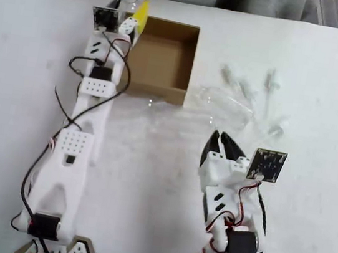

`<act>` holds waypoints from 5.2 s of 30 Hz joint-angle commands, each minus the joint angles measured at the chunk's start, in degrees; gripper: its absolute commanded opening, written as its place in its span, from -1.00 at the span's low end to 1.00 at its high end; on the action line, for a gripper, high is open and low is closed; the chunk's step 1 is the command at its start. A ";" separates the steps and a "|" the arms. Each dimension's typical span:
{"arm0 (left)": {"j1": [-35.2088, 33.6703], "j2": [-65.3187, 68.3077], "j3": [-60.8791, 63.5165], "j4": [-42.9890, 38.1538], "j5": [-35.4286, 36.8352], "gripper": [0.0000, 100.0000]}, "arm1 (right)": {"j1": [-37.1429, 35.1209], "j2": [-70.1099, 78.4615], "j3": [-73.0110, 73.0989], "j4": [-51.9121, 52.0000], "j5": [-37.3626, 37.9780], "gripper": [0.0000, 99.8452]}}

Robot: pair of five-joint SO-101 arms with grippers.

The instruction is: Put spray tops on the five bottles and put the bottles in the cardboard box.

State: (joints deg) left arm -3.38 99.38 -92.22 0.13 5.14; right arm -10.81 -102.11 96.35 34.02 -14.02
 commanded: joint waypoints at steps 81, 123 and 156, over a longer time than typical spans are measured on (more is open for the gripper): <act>-2.07 -62.02 -3.52 102.33 -0.79 -0.22 | 0.48 -0.31 0.53 -0.13 4.66 -0.89; -7.52 -142.81 117.71 77.10 -22.59 -0.22 | 0.48 -0.31 0.53 0.22 4.66 -0.89; -12.88 -161.45 156.66 49.05 -29.80 -0.73 | 0.13 -0.57 0.53 1.54 4.66 -0.89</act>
State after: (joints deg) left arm -15.78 -66.77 70.86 50.42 -24.57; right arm -10.73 -102.11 96.35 35.25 -10.07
